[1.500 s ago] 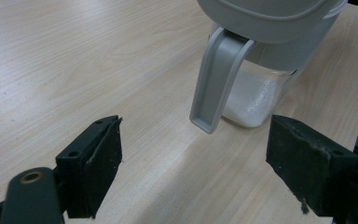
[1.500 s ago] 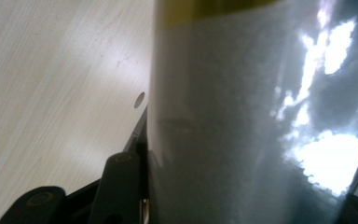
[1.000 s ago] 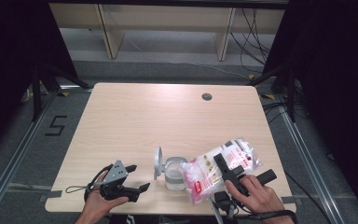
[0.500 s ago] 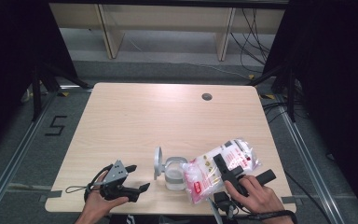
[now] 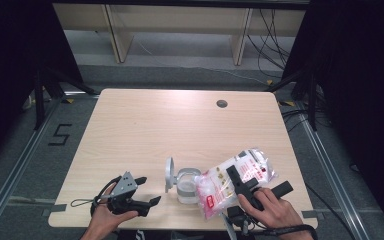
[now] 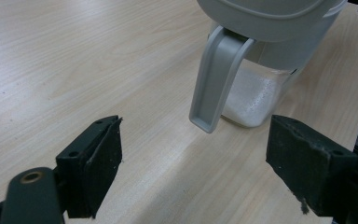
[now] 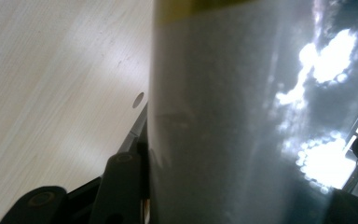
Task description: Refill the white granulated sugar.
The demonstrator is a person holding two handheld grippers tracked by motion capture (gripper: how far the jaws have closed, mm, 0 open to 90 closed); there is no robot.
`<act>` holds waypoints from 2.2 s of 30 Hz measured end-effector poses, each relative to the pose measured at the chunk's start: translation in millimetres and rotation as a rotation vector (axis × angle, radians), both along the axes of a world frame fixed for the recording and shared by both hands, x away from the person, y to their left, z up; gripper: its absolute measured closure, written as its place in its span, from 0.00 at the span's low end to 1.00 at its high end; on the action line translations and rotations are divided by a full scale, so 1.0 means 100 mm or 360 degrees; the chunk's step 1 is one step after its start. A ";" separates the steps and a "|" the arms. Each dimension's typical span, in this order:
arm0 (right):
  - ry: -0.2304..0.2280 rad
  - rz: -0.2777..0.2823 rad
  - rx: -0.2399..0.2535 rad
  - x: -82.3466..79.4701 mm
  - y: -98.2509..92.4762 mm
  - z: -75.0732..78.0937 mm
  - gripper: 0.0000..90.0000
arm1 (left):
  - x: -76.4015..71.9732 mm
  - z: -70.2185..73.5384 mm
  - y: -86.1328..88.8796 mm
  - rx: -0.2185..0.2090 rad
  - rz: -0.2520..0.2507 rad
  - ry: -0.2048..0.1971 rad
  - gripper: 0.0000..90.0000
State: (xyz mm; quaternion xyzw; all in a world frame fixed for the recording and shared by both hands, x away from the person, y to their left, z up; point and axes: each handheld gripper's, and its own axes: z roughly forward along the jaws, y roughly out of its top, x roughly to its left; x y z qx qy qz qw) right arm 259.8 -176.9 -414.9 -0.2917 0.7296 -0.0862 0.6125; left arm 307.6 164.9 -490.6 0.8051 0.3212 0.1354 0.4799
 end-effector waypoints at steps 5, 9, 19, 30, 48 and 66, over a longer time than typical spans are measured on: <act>-0.0001 0.0011 -0.0031 0.01 0.01 0.01 0.67 | 0.01 0.00 0.00 0.0007 -0.0009 -0.0012 0.20; -0.0002 0.0021 -0.0027 0.01 0.03 0.01 0.67 | 0.01 0.00 0.01 0.0007 0.0000 -0.0006 0.20; 0.0007 0.0013 0.0000 0.01 0.02 0.01 0.68 | 0.01 0.00 0.01 -0.0008 -0.0002 0.0000 0.20; -0.0006 0.0031 0.0008 0.00 0.00 0.04 0.69 | 0.01 0.00 0.01 -0.0003 -0.0010 -0.0006 0.20; 0.0013 0.0031 0.0039 0.00 -0.02 0.04 0.71 | 0.01 0.00 0.01 -0.0002 -0.0004 -0.0006 0.20; 0.0014 0.0033 0.0054 -0.01 -0.04 0.03 0.71 | 0.01 0.00 0.02 0.0001 0.0000 -0.0010 0.20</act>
